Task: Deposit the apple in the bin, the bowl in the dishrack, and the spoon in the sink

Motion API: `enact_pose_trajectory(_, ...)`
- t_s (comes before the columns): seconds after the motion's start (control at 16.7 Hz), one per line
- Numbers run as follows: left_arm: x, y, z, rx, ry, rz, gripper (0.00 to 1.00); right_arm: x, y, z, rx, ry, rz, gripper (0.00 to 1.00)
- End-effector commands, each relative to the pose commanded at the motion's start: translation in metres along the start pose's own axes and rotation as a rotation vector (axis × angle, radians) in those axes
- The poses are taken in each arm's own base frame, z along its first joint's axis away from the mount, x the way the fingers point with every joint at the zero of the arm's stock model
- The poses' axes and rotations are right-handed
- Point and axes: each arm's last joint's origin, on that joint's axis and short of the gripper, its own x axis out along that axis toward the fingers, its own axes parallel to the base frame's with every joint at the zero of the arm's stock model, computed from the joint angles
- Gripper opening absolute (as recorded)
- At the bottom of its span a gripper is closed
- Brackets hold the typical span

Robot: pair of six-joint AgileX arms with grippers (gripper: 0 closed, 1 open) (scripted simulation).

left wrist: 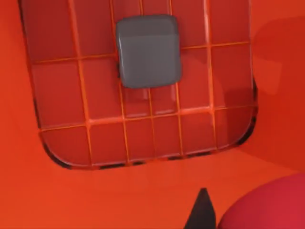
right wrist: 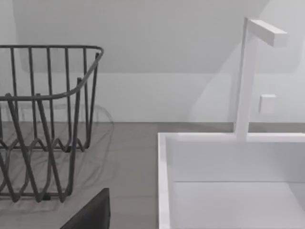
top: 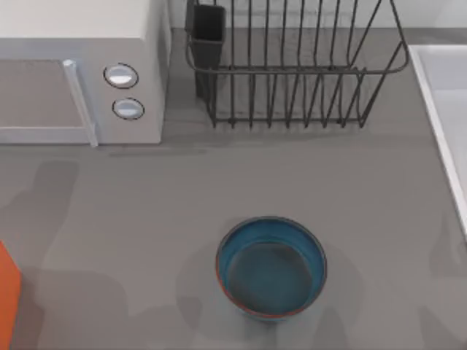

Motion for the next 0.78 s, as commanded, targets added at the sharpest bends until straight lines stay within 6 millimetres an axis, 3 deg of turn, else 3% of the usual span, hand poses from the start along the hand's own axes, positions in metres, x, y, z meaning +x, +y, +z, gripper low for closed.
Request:
enact_pose_trajectory(0.12,-0.009,-0.005,-0.011,0.02,0.089,-0.074,0.0,0.0,0.0,0.0,0.0,0.0,0.0,1.0)
enact_pose_trajectory(0.24,-0.004,-0.005,-0.01,0.021,0.083,-0.066,0.0,0.0,0.0,0.0,0.0,0.0,0.0,1.0)
enact_pose_trajectory(0.78,0.067,0.0,-0.002,0.001,0.004,-0.004,0.0,0.0,0.0,0.0,0.0,0.0,0.0,1.0)
